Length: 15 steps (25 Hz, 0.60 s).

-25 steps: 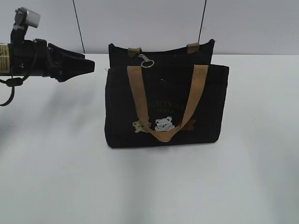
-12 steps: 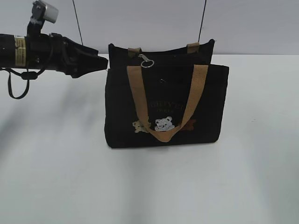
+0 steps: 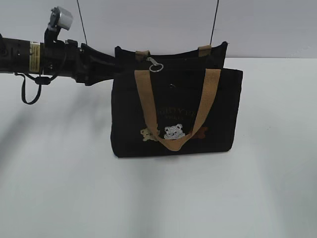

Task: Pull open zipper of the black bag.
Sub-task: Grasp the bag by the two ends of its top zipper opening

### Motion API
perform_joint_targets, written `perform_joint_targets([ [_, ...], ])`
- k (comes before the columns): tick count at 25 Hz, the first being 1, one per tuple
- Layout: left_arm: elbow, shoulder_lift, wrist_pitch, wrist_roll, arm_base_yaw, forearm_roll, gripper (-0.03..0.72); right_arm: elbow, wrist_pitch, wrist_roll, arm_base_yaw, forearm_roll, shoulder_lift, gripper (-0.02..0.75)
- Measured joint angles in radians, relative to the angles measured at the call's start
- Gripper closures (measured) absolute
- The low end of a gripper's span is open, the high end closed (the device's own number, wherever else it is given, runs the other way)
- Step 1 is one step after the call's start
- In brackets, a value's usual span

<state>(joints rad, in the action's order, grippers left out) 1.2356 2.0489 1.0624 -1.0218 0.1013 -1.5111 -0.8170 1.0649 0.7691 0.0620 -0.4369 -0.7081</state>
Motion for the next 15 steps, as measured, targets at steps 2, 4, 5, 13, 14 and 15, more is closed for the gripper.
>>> perform_joint_targets([
  [2,0.018,0.017,0.041,0.000,0.000,0.000,0.198,0.000,-0.003,0.019,0.000,-0.014,-0.002,0.272],
  [4,0.030,0.018,0.073,0.000,0.001,-0.002,0.198,0.000,-0.005,0.039,0.000,-0.024,-0.002,0.272],
  [5,0.039,0.018,0.087,0.000,0.001,-0.002,0.198,0.000,-0.006,0.050,0.000,-0.028,-0.002,0.272],
  [13,0.058,0.018,0.121,0.000,0.026,-0.005,0.198,0.000,-0.052,0.092,0.000,-0.064,-0.012,0.272],
  [14,0.058,0.018,0.117,0.000,0.030,-0.006,0.198,-0.001,-0.055,0.096,0.000,-0.067,-0.015,0.272],
  [15,0.058,0.018,0.114,0.000,0.031,-0.006,0.198,-0.001,-0.056,0.098,0.000,-0.070,-0.019,0.272],
])
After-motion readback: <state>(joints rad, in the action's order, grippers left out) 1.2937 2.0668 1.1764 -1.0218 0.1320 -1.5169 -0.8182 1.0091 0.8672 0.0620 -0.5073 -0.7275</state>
